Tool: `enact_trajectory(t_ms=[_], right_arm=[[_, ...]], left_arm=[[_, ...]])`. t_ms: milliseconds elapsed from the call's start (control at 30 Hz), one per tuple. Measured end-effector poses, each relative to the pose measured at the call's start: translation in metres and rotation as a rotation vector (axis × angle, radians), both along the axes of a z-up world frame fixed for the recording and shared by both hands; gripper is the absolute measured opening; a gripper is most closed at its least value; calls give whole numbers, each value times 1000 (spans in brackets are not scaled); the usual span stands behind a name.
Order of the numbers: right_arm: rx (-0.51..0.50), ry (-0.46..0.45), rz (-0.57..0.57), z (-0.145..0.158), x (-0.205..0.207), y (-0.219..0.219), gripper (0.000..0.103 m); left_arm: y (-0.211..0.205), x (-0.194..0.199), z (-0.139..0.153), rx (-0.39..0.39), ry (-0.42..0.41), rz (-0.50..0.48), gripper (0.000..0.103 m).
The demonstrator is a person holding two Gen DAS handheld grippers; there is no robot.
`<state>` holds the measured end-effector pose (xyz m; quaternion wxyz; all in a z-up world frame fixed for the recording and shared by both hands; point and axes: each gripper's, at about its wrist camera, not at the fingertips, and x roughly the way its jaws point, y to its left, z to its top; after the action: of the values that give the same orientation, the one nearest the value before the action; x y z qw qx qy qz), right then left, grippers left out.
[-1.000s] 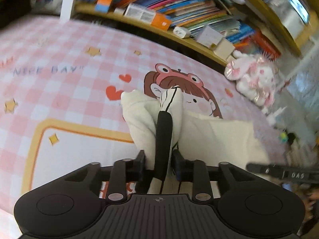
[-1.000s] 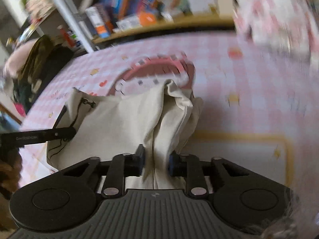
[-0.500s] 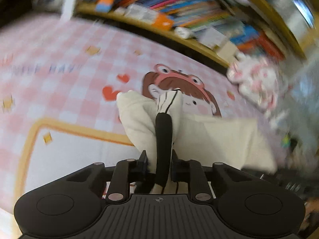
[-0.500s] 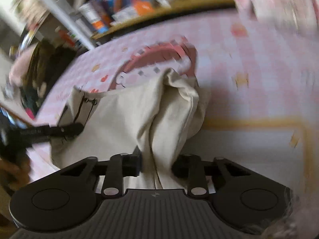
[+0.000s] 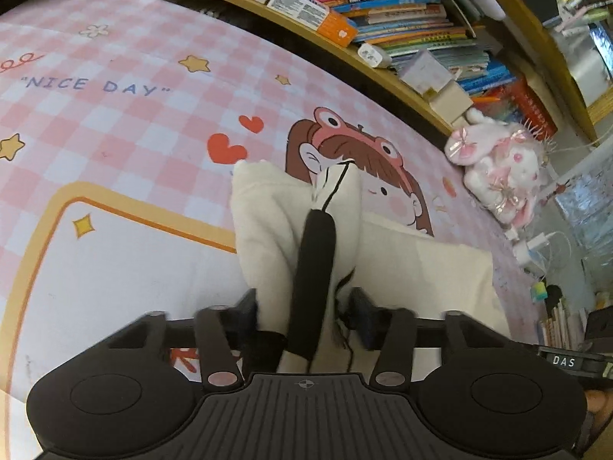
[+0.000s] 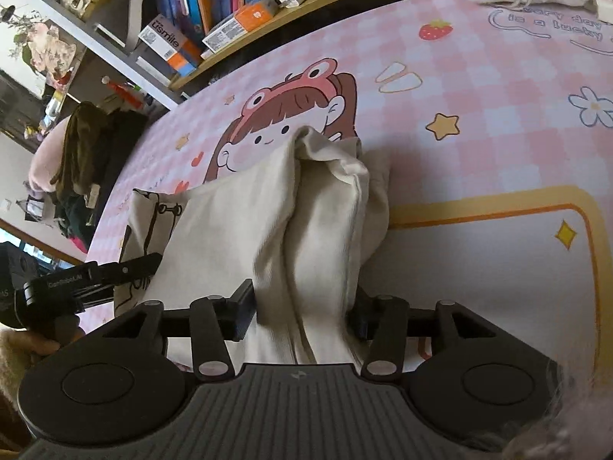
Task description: Fold clothes
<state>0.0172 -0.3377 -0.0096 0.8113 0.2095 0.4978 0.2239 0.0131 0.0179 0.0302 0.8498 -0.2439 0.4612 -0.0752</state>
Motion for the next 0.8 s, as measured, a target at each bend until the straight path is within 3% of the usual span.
enact_trajectory(t_ms=[67,167,367,800], right_arm=[[-20,-9,19,1,0,5,30],[-49,-70,41,10,-7,8,23],[-128,-205,81,32,-22,11,22],[-128,-291,57,50,-39,-13,22]], left_arm=[[-3,-1,3,11,-10,3,24],[-12,-8,14,40,-54,-7,18],[-31,-17,33,72,-125,-37,18],[-51,-22,56,84,-171,-65,18]])
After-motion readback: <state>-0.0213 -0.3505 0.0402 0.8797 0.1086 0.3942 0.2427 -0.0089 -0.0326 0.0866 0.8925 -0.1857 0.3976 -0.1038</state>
